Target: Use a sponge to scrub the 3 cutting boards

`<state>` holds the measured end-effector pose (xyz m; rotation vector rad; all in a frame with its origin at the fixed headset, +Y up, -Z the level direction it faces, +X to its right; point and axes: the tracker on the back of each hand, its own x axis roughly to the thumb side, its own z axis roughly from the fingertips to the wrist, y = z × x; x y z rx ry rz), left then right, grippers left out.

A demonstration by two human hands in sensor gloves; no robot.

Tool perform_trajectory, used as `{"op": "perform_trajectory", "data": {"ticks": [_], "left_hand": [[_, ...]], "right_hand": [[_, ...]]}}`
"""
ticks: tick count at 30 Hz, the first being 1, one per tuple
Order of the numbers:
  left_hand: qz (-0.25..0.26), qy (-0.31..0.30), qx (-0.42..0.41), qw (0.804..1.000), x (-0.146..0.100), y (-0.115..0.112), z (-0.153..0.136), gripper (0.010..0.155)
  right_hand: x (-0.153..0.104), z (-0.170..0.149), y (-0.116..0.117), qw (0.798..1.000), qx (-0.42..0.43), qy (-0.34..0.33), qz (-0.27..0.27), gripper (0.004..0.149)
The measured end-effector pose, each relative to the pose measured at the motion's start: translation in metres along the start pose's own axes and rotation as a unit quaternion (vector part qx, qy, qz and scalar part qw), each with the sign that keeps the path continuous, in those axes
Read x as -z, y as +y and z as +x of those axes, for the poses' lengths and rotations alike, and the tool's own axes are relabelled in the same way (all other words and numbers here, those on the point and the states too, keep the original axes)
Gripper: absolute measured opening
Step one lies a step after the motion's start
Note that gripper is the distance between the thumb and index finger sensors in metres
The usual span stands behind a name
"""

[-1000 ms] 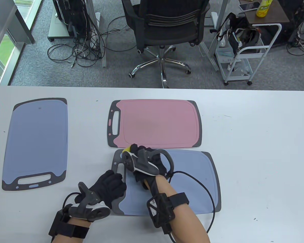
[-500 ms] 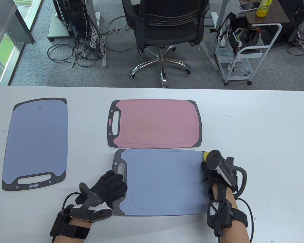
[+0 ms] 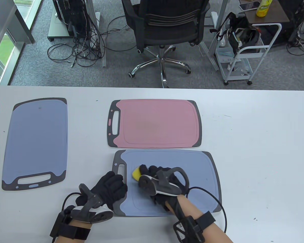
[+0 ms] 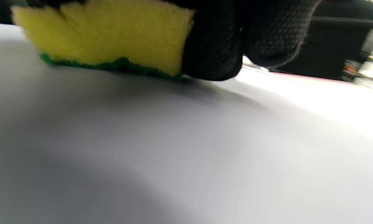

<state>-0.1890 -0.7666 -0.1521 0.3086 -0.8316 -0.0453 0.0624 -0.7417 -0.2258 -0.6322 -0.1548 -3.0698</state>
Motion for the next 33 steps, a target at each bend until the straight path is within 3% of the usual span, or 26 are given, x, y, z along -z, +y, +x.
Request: {"op": "perform_trajectory", "data": {"ticks": [3, 6, 9, 11, 13, 15, 17, 18, 20, 22, 25, 29, 32, 33], "left_hand": [[-0.001, 0.001, 0.000, 1.000, 0.000, 0.000, 0.000, 0.044], [-0.019, 0.010, 0.013, 1.000, 0.003, -0.001, 0.002, 0.044], [-0.023, 0.008, 0.003, 1.000, 0.004, -0.002, 0.001, 0.045], [-0.021, 0.010, -0.004, 1.000, 0.004, -0.002, -0.001, 0.045], [-0.012, 0.007, -0.001, 1.000, 0.003, -0.001, 0.001, 0.044], [-0.008, 0.002, 0.008, 1.000, 0.002, 0.000, 0.003, 0.045], [-0.007, -0.001, 0.007, 1.000, 0.002, 0.000, 0.003, 0.044], [-0.007, -0.001, 0.005, 1.000, 0.002, 0.000, 0.003, 0.045], [-0.007, -0.001, 0.005, 1.000, 0.002, -0.001, 0.004, 0.044], [-0.004, -0.001, 0.007, 1.000, 0.002, 0.000, 0.004, 0.045], [-0.004, -0.002, 0.005, 1.000, 0.002, 0.000, 0.004, 0.045], [-0.007, -0.002, 0.006, 1.000, 0.002, 0.000, 0.003, 0.045], [-0.010, 0.002, -0.001, 1.000, 0.003, -0.001, 0.002, 0.045], [-0.011, 0.002, -0.001, 1.000, 0.003, -0.001, 0.002, 0.045]], "right_hand": [[-0.025, -0.081, 0.012, 0.992, 0.007, 0.124, 0.012, 0.068], [-0.063, -0.152, 0.026, 0.968, 0.025, 0.249, 0.020, 0.068], [-0.077, -0.164, 0.029, 0.959, 0.054, 0.279, 0.008, 0.068], [-0.069, -0.145, 0.026, 0.967, 0.008, 0.254, 0.009, 0.069], [-0.053, -0.110, 0.018, 0.983, -0.023, 0.180, 0.013, 0.069], [-0.036, -0.047, 0.007, 0.997, 0.009, 0.076, -0.001, 0.069], [-0.028, 0.004, 0.000, 1.000, 0.016, -0.001, -0.003, 0.070], [-0.026, 0.044, -0.005, 0.998, 0.001, -0.070, -0.006, 0.070], [-0.029, 0.086, -0.009, 0.989, -0.015, -0.144, -0.024, 0.070], [-0.033, 0.101, -0.010, 0.988, -0.070, -0.130, -0.047, 0.070], [-0.036, 0.076, -0.008, 0.991, -0.052, -0.120, -0.037, 0.069], [-0.048, -0.009, 0.002, 1.000, -0.016, 0.004, -0.015, 0.069], [-0.069, -0.085, 0.014, 0.993, -0.021, 0.118, -0.019, 0.069], [-0.073, -0.098, 0.016, 0.990, -0.016, 0.139, -0.016, 0.069]]}}
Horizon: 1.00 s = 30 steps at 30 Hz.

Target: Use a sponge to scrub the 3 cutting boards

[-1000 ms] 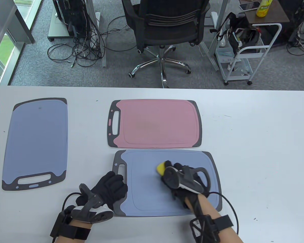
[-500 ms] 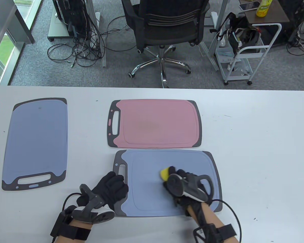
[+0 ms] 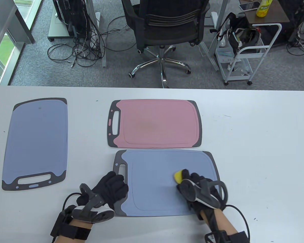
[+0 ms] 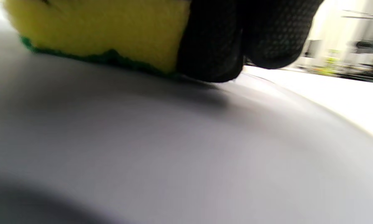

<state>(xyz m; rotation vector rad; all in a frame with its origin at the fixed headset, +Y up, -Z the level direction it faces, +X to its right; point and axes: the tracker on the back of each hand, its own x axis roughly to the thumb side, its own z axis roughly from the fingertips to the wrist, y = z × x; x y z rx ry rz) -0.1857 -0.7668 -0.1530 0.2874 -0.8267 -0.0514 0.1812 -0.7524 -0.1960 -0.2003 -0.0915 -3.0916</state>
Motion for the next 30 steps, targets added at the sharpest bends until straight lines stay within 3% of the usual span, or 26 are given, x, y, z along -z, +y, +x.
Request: {"op": "perform_trajectory", "data": {"ticks": [1, 3, 6, 8, 9, 11, 15, 18, 22, 27, 30], "left_hand": [[-0.001, 0.001, 0.000, 1.000, 0.000, 0.000, 0.000, 0.045], [0.000, 0.002, -0.002, 1.000, 0.000, 0.000, 0.000, 0.045], [0.002, 0.004, -0.010, 1.000, 0.000, -0.001, -0.002, 0.044], [0.003, 0.005, -0.010, 1.000, 0.000, -0.001, -0.002, 0.044], [0.004, 0.004, -0.007, 1.000, 0.000, 0.000, -0.002, 0.044], [0.005, 0.001, -0.001, 1.000, 0.000, 0.000, 0.000, 0.044], [0.006, -0.001, 0.000, 1.000, 0.001, 0.000, 0.000, 0.044], [0.007, -0.001, -0.001, 1.000, 0.001, 0.001, -0.001, 0.044], [0.008, -0.002, -0.004, 1.000, 0.001, 0.001, -0.001, 0.044], [0.005, 0.000, -0.007, 1.000, 0.001, 0.001, -0.002, 0.044], [0.003, 0.002, -0.009, 1.000, 0.001, 0.001, -0.002, 0.044]], "right_hand": [[-0.002, -0.029, 0.006, 0.999, 0.017, 0.051, 0.009, 0.069], [-0.003, -0.052, 0.010, 0.995, 0.033, 0.094, 0.026, 0.069], [0.001, -0.042, 0.007, 0.996, 0.029, 0.082, 0.019, 0.069], [0.006, -0.012, 0.001, 1.000, -0.004, 0.028, 0.012, 0.069], [0.007, 0.015, -0.005, 1.000, -0.002, -0.014, -0.007, 0.069], [0.006, 0.068, -0.014, 0.995, 0.013, -0.099, 0.004, 0.069], [-0.018, 0.173, -0.030, 0.962, 0.000, -0.273, -0.031, 0.070], [-0.026, 0.199, -0.034, 0.953, -0.029, -0.297, -0.058, 0.070], [-0.020, 0.159, -0.028, 0.968, 0.004, -0.250, -0.034, 0.069], [-0.014, 0.036, -0.004, 0.997, 0.007, -0.079, -0.022, 0.069], [-0.016, -0.031, 0.010, 0.999, 0.028, 0.030, -0.007, 0.068]]}}
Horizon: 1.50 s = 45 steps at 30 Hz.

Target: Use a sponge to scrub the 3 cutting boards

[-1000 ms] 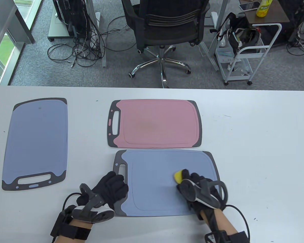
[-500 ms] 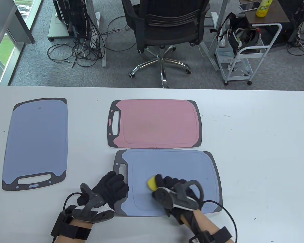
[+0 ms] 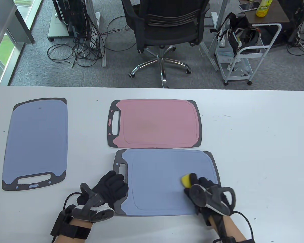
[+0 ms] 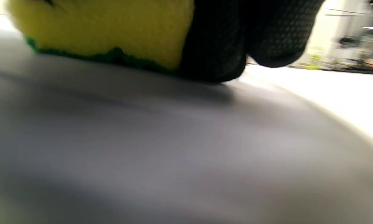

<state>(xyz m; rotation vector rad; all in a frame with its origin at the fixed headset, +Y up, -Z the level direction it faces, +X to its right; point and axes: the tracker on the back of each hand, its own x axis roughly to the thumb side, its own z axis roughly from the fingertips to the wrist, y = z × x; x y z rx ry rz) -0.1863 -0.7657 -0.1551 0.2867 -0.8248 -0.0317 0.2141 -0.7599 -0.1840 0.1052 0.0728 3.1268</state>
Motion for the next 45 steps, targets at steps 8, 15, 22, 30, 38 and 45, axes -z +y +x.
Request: {"op": "perform_trajectory", "data": {"ticks": [8, 15, 22, 30, 38, 45], "left_hand": [[0.001, 0.006, -0.005, 1.000, 0.000, 0.000, -0.001, 0.044], [0.004, 0.001, 0.005, 1.000, 0.000, 0.001, 0.001, 0.044], [0.003, -0.001, -0.001, 1.000, 0.001, 0.001, 0.000, 0.044], [-0.004, 0.004, -0.006, 1.000, 0.002, 0.000, -0.001, 0.044], [-0.002, 0.007, -0.010, 1.000, 0.002, 0.000, -0.002, 0.044], [-0.002, 0.008, -0.012, 1.000, 0.002, -0.001, -0.002, 0.044]], "right_hand": [[0.003, 0.020, -0.001, 0.999, -0.013, -0.038, -0.003, 0.069], [-0.030, 0.189, -0.021, 0.948, -0.005, -0.315, -0.036, 0.069], [-0.026, 0.183, -0.020, 0.952, 0.000, -0.304, -0.036, 0.069], [-0.006, 0.005, 0.006, 1.000, -0.020, -0.022, -0.006, 0.068], [-0.002, 0.047, 0.001, 0.997, -0.018, -0.079, -0.005, 0.069], [-0.034, 0.213, -0.015, 0.948, 0.006, -0.316, -0.043, 0.070]]}}
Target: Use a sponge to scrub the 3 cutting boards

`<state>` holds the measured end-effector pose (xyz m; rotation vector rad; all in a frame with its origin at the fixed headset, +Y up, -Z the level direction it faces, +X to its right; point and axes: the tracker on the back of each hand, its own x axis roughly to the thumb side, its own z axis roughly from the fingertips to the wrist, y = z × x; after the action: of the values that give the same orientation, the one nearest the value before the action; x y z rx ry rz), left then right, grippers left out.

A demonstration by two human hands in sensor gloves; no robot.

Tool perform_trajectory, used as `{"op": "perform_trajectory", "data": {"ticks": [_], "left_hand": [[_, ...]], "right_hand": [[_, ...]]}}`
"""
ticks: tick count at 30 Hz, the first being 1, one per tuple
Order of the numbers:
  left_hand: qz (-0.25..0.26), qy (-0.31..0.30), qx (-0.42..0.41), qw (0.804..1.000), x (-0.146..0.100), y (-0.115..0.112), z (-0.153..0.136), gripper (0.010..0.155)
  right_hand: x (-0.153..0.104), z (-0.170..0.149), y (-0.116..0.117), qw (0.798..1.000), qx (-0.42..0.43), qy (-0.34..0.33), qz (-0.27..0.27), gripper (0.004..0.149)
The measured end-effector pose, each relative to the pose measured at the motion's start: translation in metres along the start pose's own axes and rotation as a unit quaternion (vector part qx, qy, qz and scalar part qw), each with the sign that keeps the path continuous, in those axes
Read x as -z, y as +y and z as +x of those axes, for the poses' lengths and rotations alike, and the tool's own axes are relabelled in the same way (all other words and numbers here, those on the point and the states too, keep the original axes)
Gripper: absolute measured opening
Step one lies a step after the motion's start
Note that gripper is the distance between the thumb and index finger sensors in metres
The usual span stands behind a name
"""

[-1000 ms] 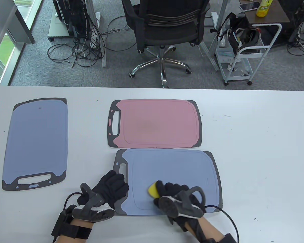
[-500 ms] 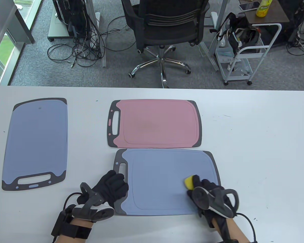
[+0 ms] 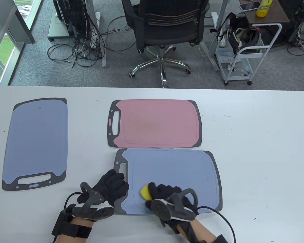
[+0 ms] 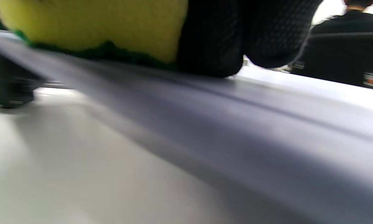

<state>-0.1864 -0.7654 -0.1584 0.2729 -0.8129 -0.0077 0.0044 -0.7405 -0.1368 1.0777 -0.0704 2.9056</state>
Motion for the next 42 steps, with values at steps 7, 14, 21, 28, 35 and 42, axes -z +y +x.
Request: {"op": "perform_trajectory", "data": {"ticks": [7, 14, 21, 28, 35, 42], "left_hand": [[-0.001, 0.003, -0.008, 1.000, 0.001, 0.000, -0.002, 0.044], [-0.004, 0.003, 0.002, 1.000, 0.001, 0.000, -0.001, 0.044], [-0.010, 0.009, -0.009, 1.000, 0.003, -0.001, -0.004, 0.044], [-0.014, 0.004, 0.015, 1.000, 0.002, -0.001, 0.001, 0.044], [-0.016, 0.009, 0.007, 1.000, 0.003, -0.001, -0.001, 0.043], [-0.023, 0.010, 0.026, 0.999, 0.004, -0.001, 0.002, 0.043]], "right_hand": [[-0.008, -0.021, 0.000, 0.998, -0.022, 0.059, 0.026, 0.070], [-0.115, -0.176, 0.022, 0.938, -0.022, 0.343, 0.054, 0.069], [-0.104, -0.158, 0.021, 0.956, -0.011, 0.292, 0.033, 0.070], [-0.007, 0.006, 0.003, 0.999, -0.024, 0.047, -0.011, 0.075], [-0.008, 0.012, 0.007, 0.998, -0.043, 0.025, -0.045, 0.077], [-0.078, -0.082, 0.020, 0.988, -0.078, 0.133, -0.009, 0.075]]}}
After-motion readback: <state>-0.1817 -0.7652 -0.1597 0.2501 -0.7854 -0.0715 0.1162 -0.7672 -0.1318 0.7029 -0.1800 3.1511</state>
